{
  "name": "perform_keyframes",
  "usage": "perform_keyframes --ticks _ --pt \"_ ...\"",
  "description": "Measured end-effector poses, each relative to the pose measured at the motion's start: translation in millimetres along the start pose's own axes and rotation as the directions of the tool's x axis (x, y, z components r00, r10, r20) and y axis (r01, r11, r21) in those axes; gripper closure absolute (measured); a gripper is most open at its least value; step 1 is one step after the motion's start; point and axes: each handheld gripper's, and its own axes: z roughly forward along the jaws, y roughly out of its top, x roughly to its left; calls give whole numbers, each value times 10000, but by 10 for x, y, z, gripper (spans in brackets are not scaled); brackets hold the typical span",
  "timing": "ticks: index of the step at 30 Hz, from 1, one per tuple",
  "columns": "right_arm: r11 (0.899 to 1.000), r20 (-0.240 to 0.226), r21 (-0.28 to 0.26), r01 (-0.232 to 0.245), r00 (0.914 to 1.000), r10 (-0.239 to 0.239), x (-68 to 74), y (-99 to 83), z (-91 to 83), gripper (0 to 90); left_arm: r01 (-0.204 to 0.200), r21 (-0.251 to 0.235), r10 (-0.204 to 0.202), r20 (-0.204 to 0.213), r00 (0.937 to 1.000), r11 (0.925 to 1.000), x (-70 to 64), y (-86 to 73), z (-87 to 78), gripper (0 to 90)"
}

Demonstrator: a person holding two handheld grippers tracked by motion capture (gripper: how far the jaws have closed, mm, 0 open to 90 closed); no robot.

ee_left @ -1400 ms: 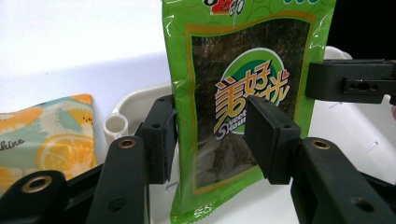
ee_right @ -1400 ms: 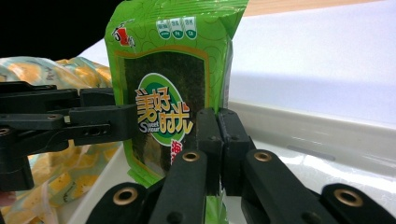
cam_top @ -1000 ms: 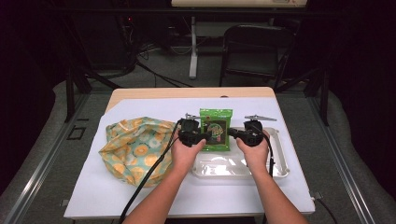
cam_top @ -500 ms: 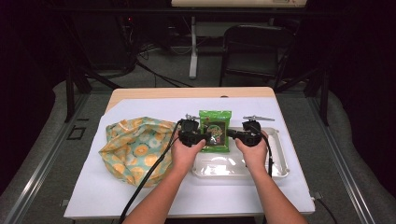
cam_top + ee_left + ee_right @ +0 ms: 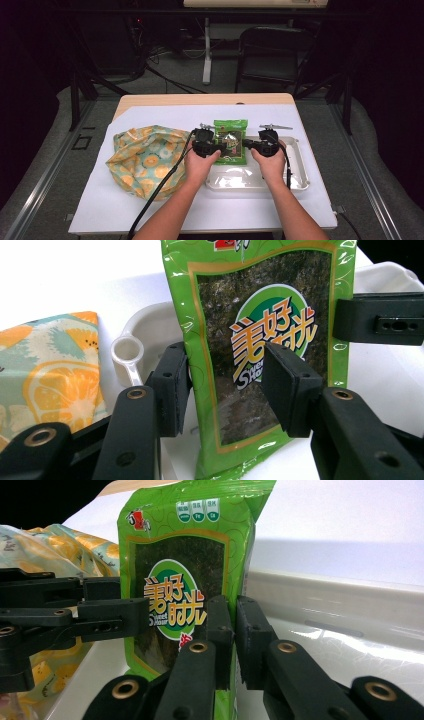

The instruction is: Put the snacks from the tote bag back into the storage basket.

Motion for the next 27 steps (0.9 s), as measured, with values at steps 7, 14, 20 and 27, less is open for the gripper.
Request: perform_keyframes --ticks 7,14,20,27 --pt "9999 58 156 -25 10000 24 -3 -8 35 828 29 103 -29 -62 10000 9999 17 -10 44 554" --pt "9998 234 179 102 9997 -106 -2 -22 89 801 33 171 -30 -208 9998 9998 22 -24 84 567" --pt "9997 297 243 102 9995 -109 -11 -42 136 774 -50 270 58 -294 9996 9996 30 -35 94 568" --pt "9992 343 388 68 9994 -81 -6 -56 174 763 -163 309 177 -457 9988 9994 29 -40 97 568"
